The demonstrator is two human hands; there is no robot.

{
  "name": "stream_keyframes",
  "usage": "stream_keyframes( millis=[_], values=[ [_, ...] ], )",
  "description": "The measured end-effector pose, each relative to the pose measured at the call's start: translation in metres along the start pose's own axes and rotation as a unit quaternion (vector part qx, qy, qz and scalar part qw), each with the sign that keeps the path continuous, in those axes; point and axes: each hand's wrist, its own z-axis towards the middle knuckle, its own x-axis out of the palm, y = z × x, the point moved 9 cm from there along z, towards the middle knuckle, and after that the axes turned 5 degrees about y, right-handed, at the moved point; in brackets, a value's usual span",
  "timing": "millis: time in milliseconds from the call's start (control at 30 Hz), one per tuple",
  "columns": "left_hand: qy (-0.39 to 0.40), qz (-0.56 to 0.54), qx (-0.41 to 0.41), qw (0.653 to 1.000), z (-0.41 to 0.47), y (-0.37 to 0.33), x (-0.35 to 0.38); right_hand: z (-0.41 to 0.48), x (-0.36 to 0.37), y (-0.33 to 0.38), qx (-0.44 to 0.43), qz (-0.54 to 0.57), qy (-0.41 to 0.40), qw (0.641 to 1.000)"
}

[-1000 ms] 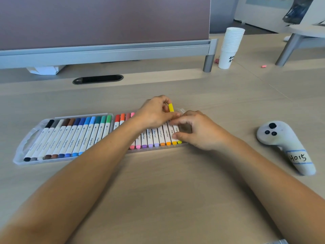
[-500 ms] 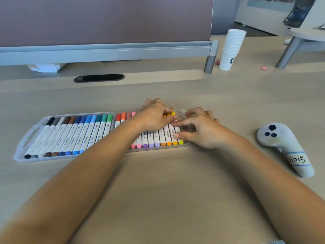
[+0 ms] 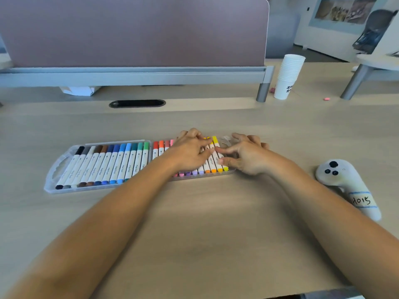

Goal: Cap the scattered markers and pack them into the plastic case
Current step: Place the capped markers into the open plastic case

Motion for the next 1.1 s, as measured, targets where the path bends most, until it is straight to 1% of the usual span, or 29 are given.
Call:
stream_keyframes(
  millis=[67, 100, 133, 167, 200, 267, 300, 333, 433, 567, 767, 867, 933, 1100],
  values=[
    [-0.033, 0.007, -0.031, 0.999, -0.016, 0.023, -0.012, 0.015, -0.005, 0.011, 0.002, -0.031, 0.000, 1.000],
    [-0.053, 0.020, -0.061, 0.996, -0.027, 0.038, -0.019, 0.022, -0.005, 0.020, 0.001, -0.052, -0.002, 0.999],
    [-0.069, 0.036, -0.104, 0.992, -0.038, 0.057, -0.027, 0.029, -0.003, 0.031, -0.002, -0.071, -0.008, 0.997],
    [-0.079, 0.053, -0.164, 0.982, -0.052, 0.080, -0.035, 0.036, 0.002, 0.043, -0.008, -0.083, -0.017, 0.996],
    [-0.076, 0.067, -0.237, 0.966, -0.068, 0.107, -0.041, 0.041, 0.006, 0.056, -0.013, -0.086, -0.025, 0.996],
    [-0.031, 0.065, -0.375, 0.924, -0.103, 0.156, -0.042, 0.050, 0.016, 0.078, -0.001, -0.068, -0.027, 0.997],
    [-0.004, 0.050, -0.417, 0.908, -0.120, 0.174, -0.039, 0.054, 0.019, 0.087, 0.013, -0.056, -0.023, 0.998],
    [0.017, 0.033, -0.439, 0.898, -0.132, 0.186, -0.034, 0.056, 0.021, 0.095, 0.033, -0.044, -0.015, 0.998],
    [0.030, 0.023, -0.446, 0.894, -0.142, 0.194, -0.026, 0.061, 0.026, 0.114, 0.079, -0.041, 0.019, 0.996],
    [0.041, 0.039, -0.421, 0.905, -0.124, 0.194, -0.028, 0.073, 0.027, 0.124, 0.097, -0.040, 0.022, 0.994],
    [0.059, 0.061, -0.355, 0.931, -0.093, 0.196, -0.029, 0.100, 0.024, 0.119, 0.068, -0.062, 0.035, 0.995],
    [0.066, 0.066, -0.339, 0.936, -0.077, 0.200, -0.029, 0.111, 0.023, 0.123, 0.026, -0.075, 0.029, 0.996],
    [0.057, 0.069, -0.326, 0.941, -0.067, 0.203, -0.031, 0.118, 0.022, 0.122, 0.009, -0.083, 0.029, 0.996],
    [0.047, 0.082, -0.276, 0.957, -0.047, 0.194, -0.030, 0.125, 0.021, 0.120, 0.016, -0.077, 0.027, 0.997]
  ],
)
